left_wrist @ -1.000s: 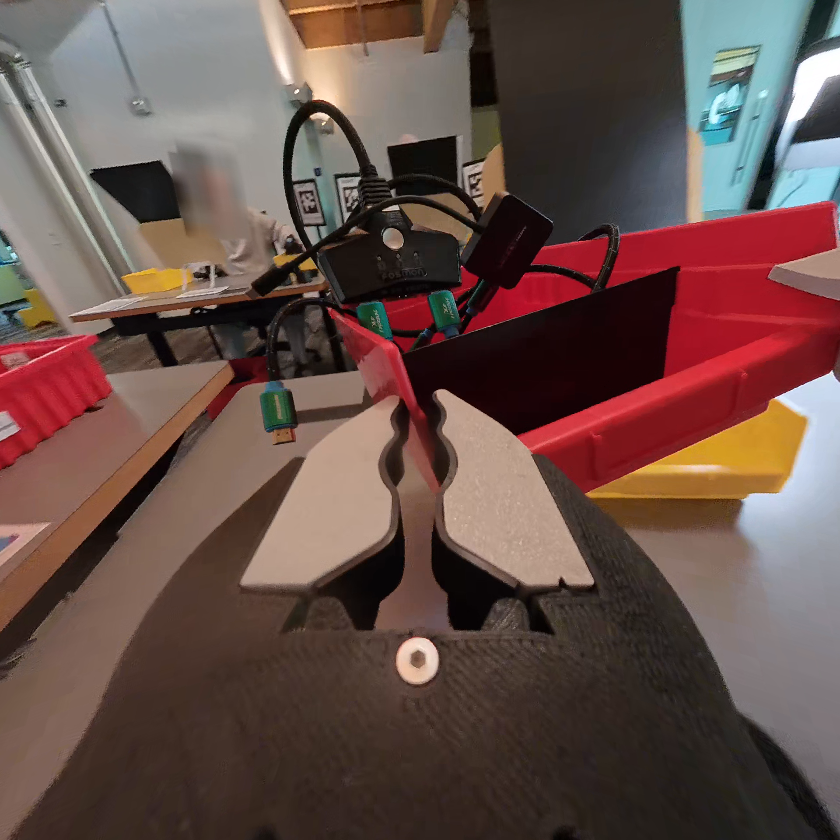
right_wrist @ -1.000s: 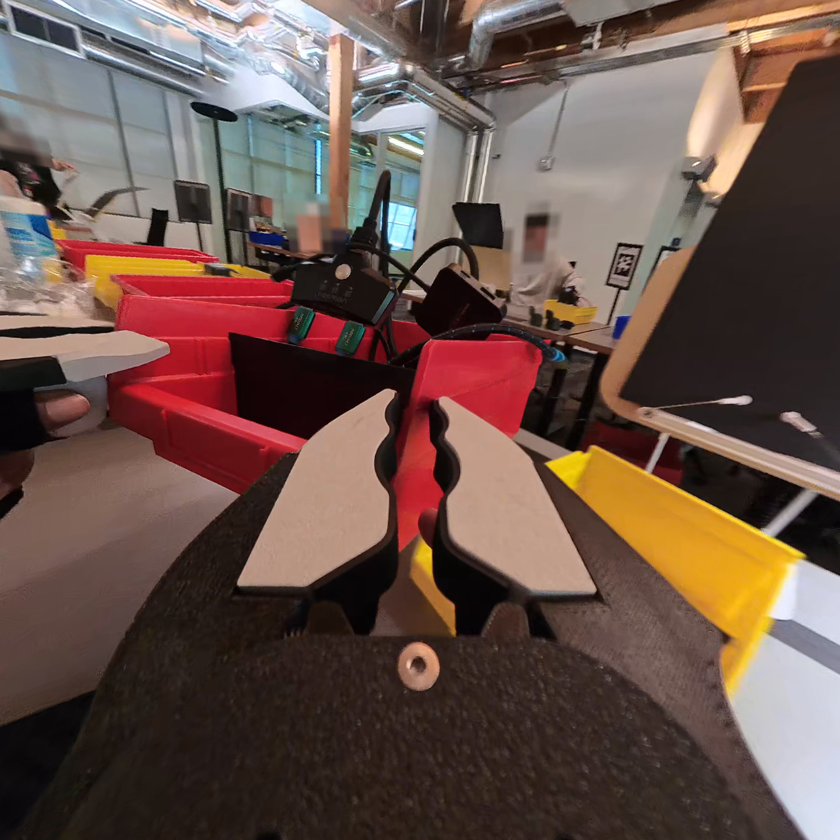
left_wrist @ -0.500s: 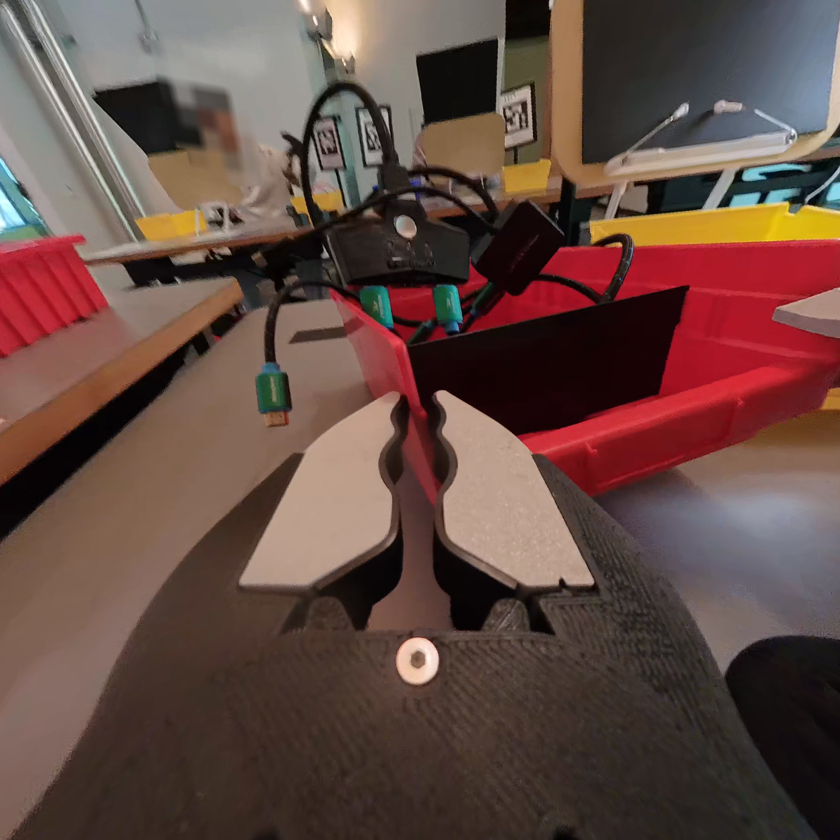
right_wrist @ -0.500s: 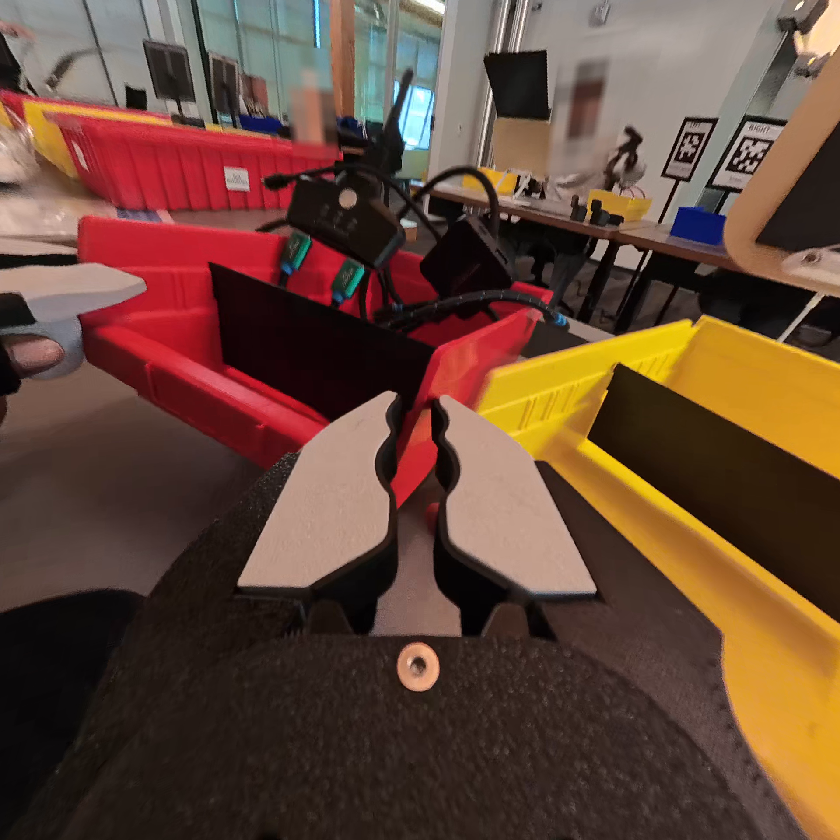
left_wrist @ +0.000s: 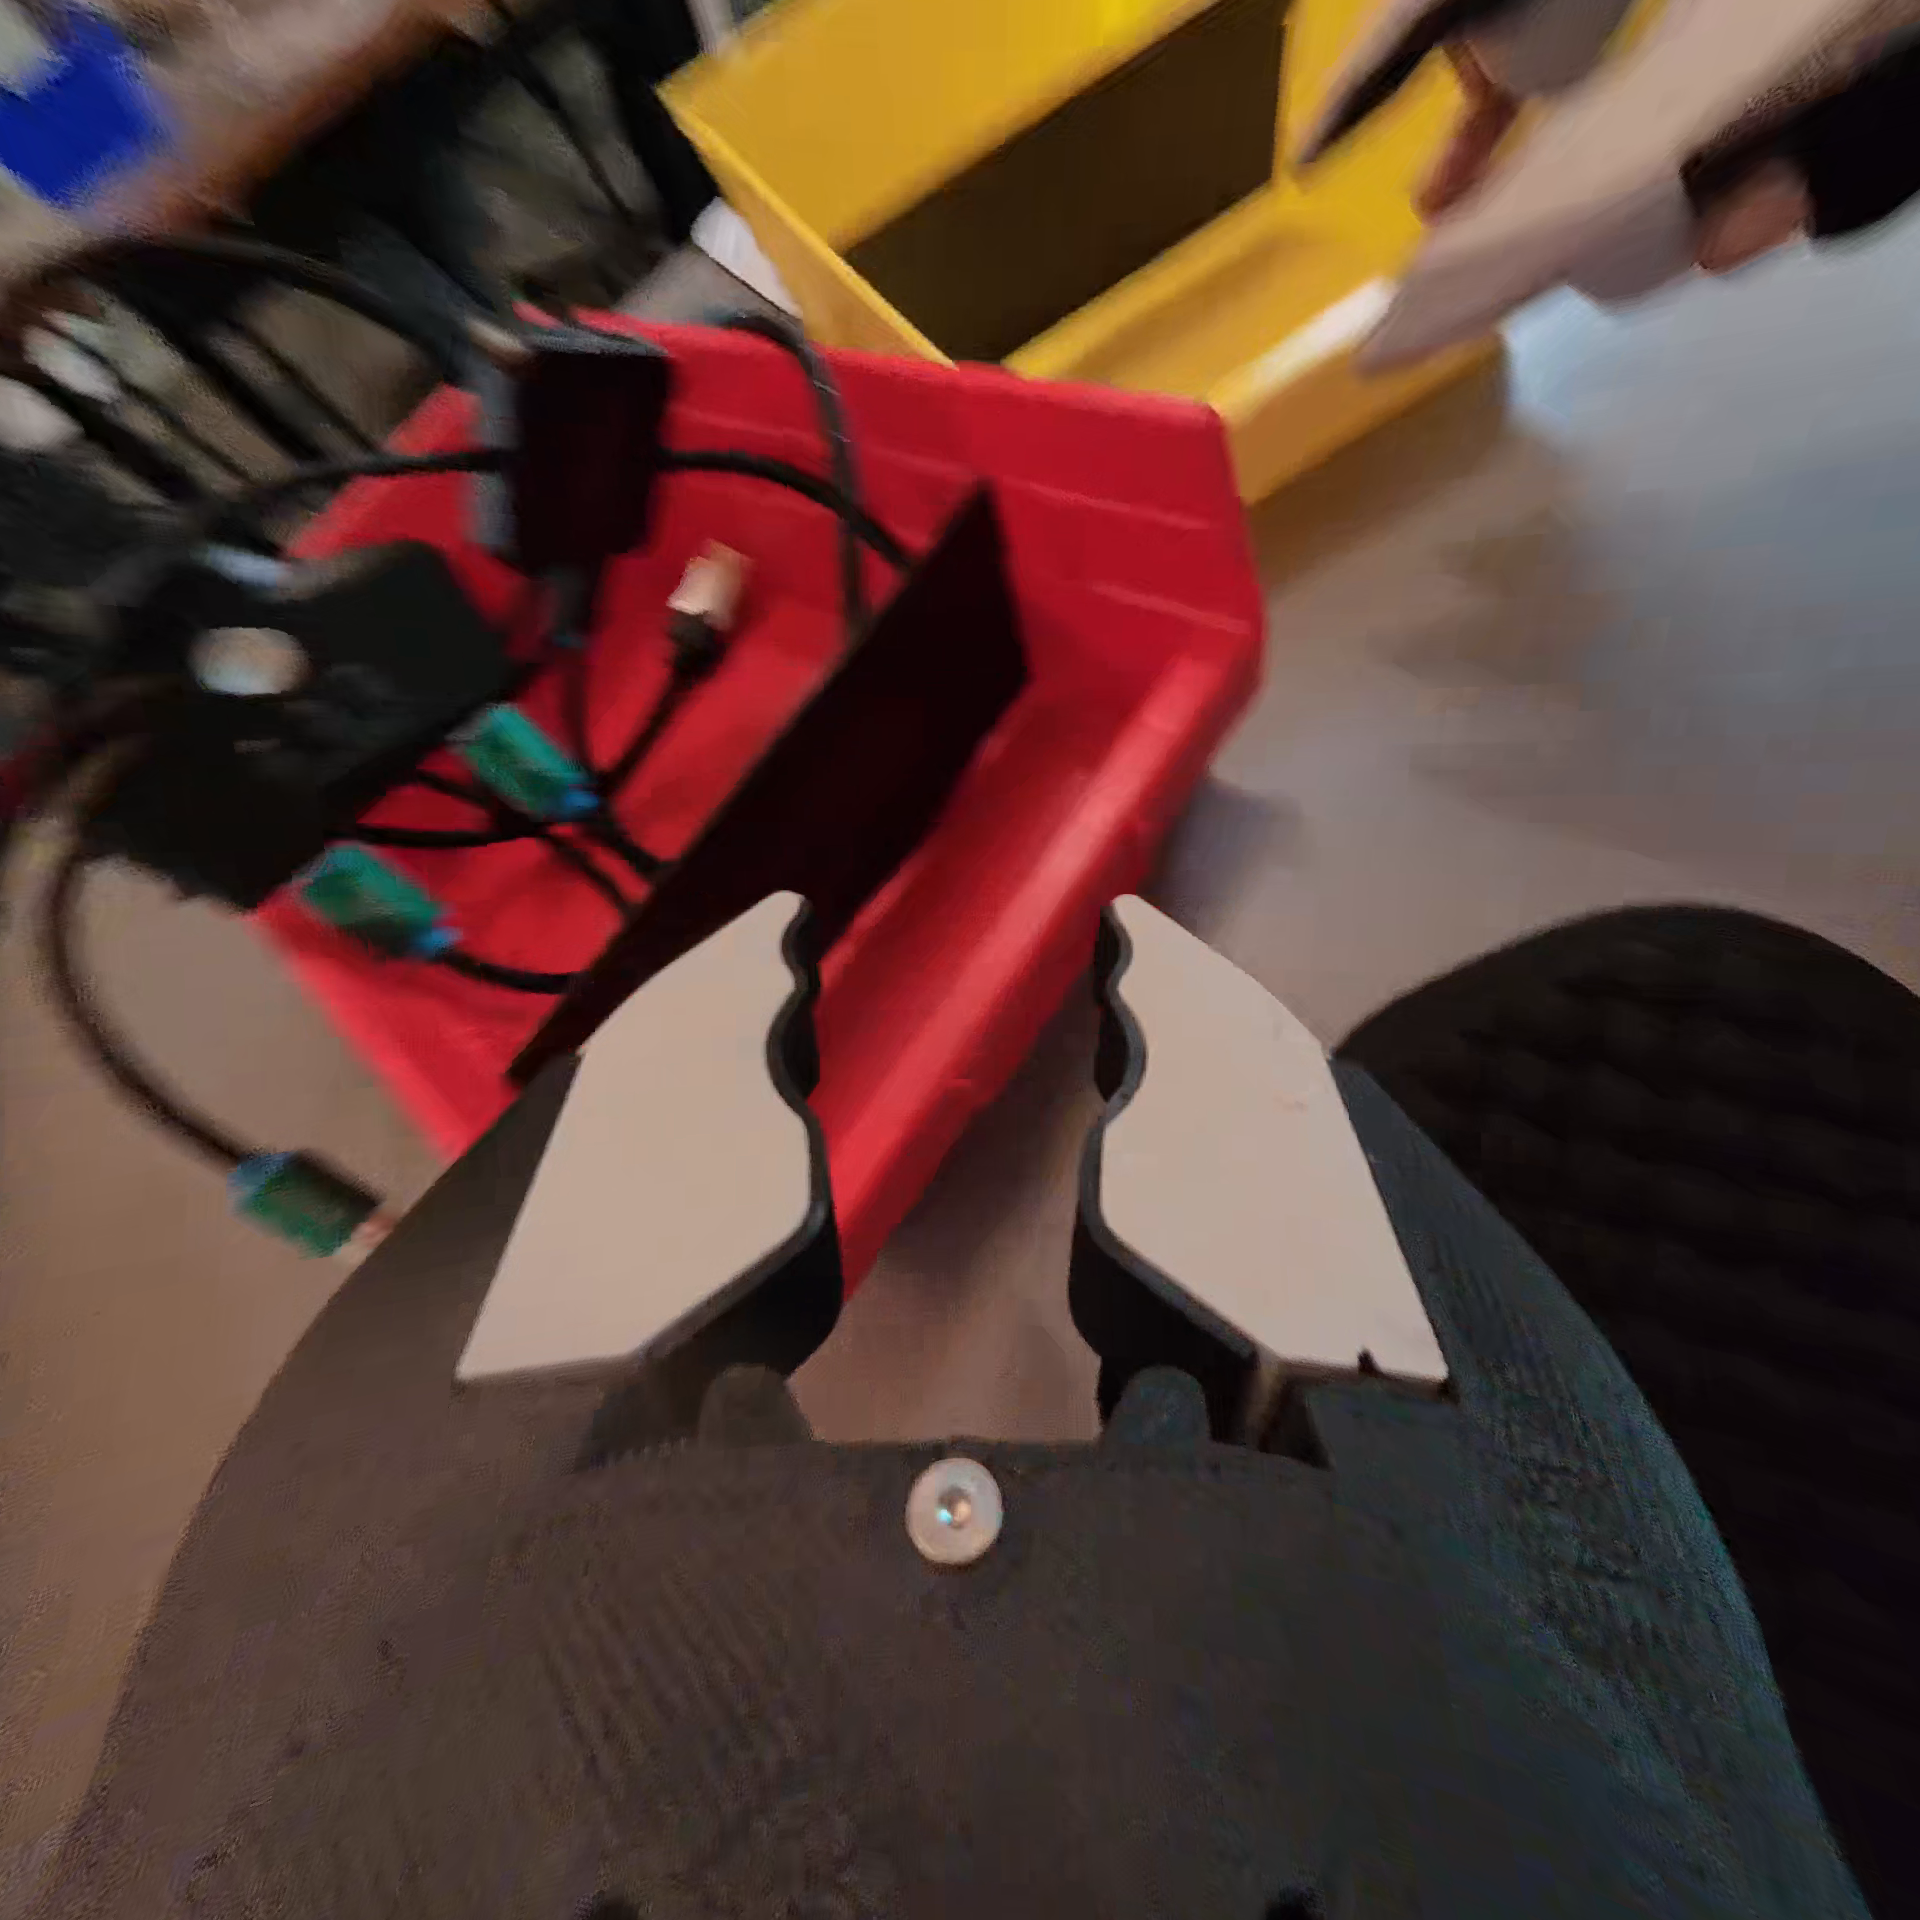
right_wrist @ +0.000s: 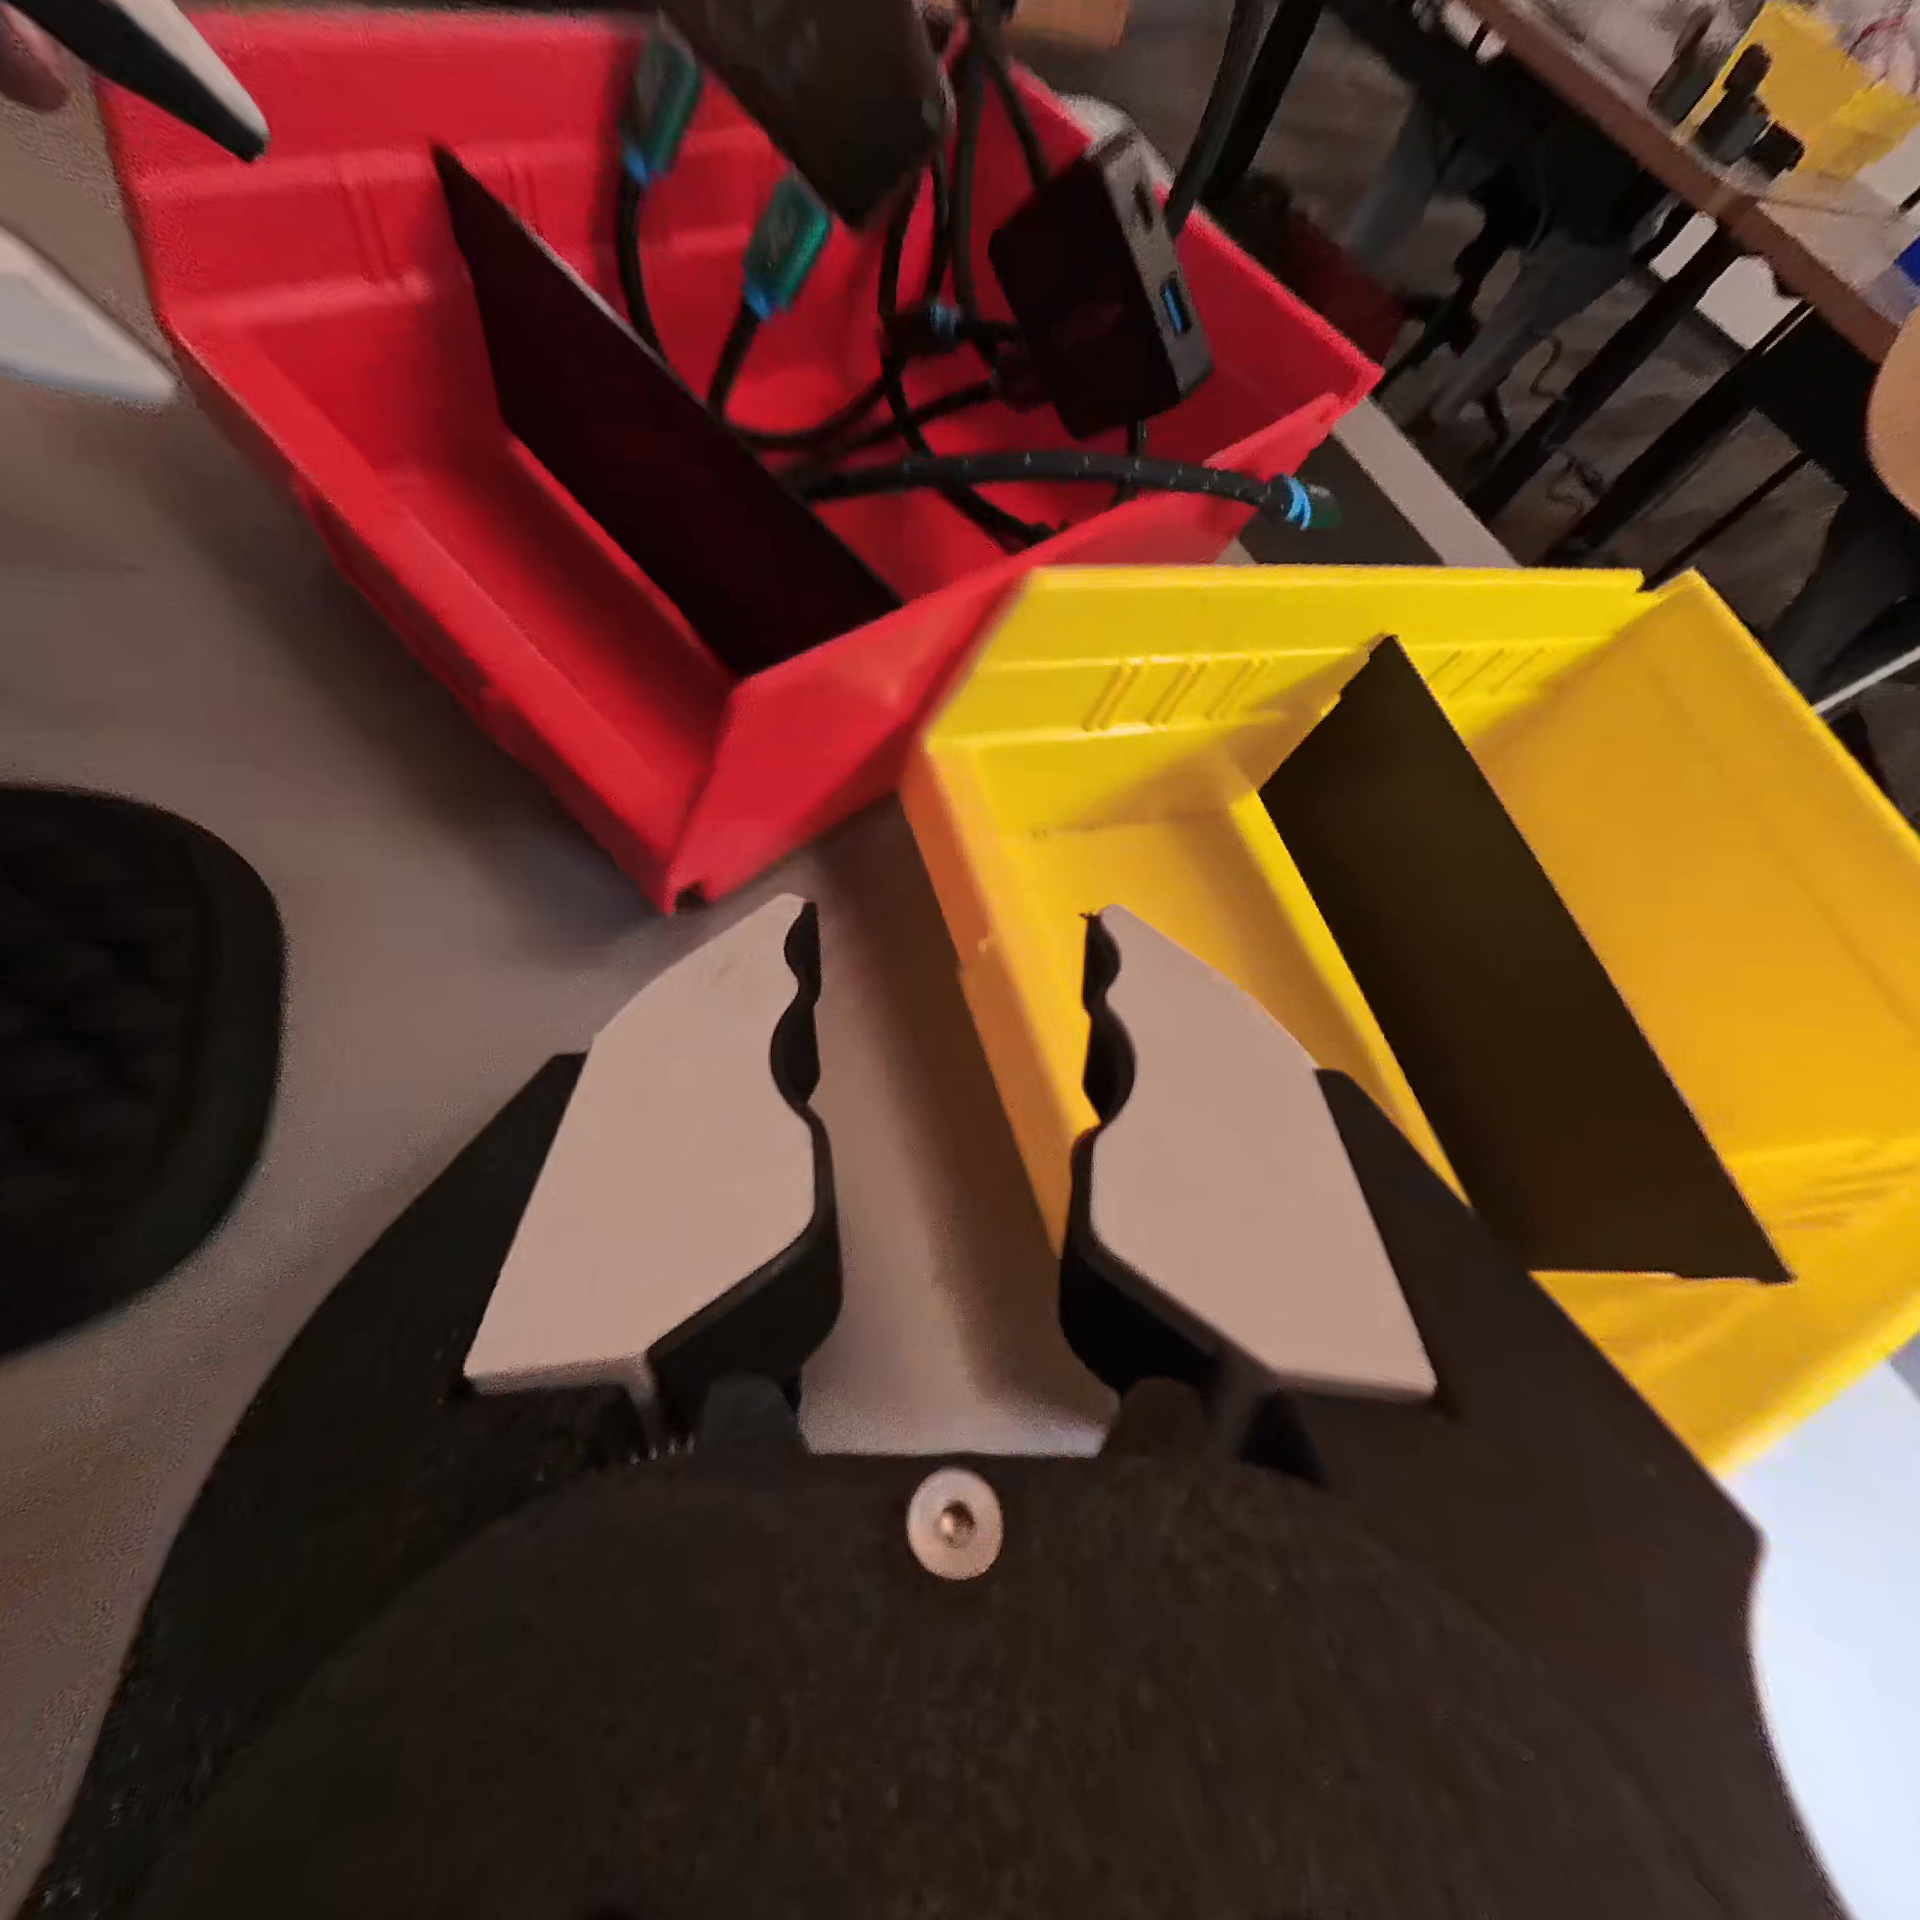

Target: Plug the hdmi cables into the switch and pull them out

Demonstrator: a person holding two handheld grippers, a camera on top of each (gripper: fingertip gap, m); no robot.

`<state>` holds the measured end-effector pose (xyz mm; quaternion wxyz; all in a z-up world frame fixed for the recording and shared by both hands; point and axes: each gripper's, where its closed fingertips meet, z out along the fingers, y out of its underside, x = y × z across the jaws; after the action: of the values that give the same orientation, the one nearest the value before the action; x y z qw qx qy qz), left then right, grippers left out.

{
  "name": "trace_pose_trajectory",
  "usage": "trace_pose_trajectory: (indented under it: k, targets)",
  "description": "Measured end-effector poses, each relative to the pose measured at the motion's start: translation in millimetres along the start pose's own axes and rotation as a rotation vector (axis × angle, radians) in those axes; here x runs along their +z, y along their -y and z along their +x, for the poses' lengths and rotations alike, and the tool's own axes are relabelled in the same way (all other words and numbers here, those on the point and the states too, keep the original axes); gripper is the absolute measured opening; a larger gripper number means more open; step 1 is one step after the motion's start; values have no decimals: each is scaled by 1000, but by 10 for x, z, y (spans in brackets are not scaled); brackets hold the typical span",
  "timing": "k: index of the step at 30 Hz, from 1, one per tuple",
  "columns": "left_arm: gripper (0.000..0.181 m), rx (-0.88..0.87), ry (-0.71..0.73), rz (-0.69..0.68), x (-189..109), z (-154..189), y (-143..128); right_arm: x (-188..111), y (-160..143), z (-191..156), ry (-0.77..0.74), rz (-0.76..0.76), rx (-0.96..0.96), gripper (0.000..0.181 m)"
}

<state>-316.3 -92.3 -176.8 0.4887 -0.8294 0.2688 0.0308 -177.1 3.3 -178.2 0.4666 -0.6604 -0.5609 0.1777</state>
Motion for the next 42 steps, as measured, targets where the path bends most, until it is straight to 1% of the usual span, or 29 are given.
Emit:
trace_pose_trajectory:
  k: [3,5,7,9,10,11,12,13,17,22,27,31,36,42]
  targets:
    - [58,109,-125,-168,299,235,-161,130,-140,96,42,-142,-60,54]
    - [61,180,-179,-272,474,317,-305,258,-286,139,53,-265,-137,57]
    - [65,240,-214,-371,604,352,-446,388,-406,137,76,-356,-204,58]
    - [56,316,-197,-426,686,291,-493,504,-519,106,117,-417,-226,54]
    - [50,334,-187,-444,721,256,-502,540,-589,99,136,-448,-232,49]
    - [46,355,-186,-454,750,236,-510,564,-633,119,134,-457,-237,36]
    - [40,367,-213,-455,764,260,-516,567,-647,160,116,-446,-237,27]
    - [35,367,-231,-447,776,284,-513,535,-665,164,126,-445,-222,27]
    - [34,374,-225,-412,803,298,-493,241,-802,151,154,-440,-210,27]
    - [34,360,-215,-362,833,313,-464,-331,-1155,193,114,-429,-190,27]
    - [33,369,-208,-340,870,323,-429,-912,-1634,405,45,-457,-183,27]
    - [33,372,-195,-338,932,305,-393,-1266,-1948,673,7,-487,-155,27]
    - [33,369,-196,-336,1064,212,-343,-1463,-2216,1078,-7,-501,-142,27]
    - [34,357,-185,-351,1321,33,-247,-1471,-2381,1515,12,-501,-133,28]
